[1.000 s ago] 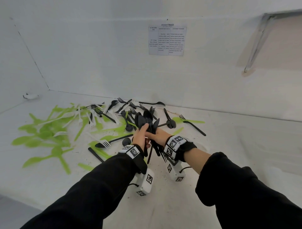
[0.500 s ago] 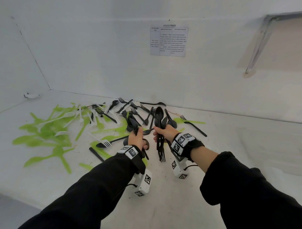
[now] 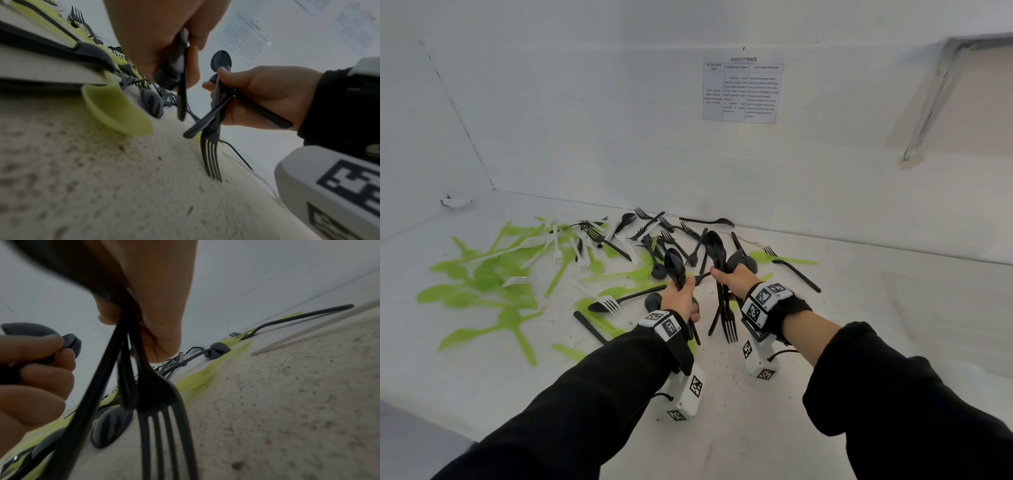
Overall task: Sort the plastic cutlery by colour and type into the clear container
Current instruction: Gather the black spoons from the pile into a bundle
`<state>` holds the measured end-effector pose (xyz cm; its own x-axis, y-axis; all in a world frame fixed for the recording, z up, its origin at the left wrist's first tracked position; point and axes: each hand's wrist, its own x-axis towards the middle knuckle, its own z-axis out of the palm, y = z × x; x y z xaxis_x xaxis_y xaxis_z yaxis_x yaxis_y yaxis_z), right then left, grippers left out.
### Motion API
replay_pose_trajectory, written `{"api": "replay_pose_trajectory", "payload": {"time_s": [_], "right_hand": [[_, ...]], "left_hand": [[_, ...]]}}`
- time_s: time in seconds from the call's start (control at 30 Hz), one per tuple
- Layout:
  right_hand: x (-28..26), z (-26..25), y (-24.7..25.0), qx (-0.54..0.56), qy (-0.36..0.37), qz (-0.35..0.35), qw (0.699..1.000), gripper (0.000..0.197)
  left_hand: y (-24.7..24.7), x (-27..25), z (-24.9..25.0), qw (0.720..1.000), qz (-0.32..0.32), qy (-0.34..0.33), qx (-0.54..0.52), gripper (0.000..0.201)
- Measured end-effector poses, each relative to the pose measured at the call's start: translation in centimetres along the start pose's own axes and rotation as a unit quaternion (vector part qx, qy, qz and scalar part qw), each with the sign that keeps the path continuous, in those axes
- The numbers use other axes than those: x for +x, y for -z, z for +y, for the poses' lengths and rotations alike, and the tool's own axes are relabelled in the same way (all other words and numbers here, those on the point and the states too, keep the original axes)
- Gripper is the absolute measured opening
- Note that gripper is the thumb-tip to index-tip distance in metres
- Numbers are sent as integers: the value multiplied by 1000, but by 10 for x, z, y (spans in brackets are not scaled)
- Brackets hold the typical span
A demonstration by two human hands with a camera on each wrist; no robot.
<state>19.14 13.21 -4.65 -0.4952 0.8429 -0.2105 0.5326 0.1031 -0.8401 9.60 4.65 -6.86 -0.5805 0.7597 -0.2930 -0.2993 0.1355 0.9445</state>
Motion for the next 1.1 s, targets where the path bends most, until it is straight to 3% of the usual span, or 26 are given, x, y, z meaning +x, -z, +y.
{"api": "replay_pose_trajectory", "payload": {"time_s": [0.13, 0.23, 0.33, 0.47, 0.67, 0.8, 0.93, 1.1], "right_hand": [[-6, -1, 0, 23, 30, -26, 999, 23], [-10, -1, -2, 83, 38, -55, 994, 23], [-8, 0, -5, 113, 16, -46, 992, 25], [-8, -1, -3, 65, 0, 3, 998, 38], [-11, -5, 0, 192, -25, -54, 980, 23], [-13, -3, 1, 155, -35, -79, 984, 23], [-15, -4, 0, 186, -39, -74, 979, 21], [-8, 0, 2, -4, -4, 0, 1000, 35]], "left_hand": [[-1, -4, -1, 998, -63, -8, 26, 14], [-3, -6, -3, 995, -87, -11, 38, 10], [-4, -6, -3, 997, -69, -23, 36, 2], [-3, -5, -4, 999, -44, -28, 15, 9], [-1, -7, -5, 999, -28, -27, 3, 6], [0, -7, -6, 999, -27, -30, 8, 5], [-1, -7, -5, 999, -24, -30, -5, 6], [1, -8, -6, 999, -29, -27, -3, 9]]}}
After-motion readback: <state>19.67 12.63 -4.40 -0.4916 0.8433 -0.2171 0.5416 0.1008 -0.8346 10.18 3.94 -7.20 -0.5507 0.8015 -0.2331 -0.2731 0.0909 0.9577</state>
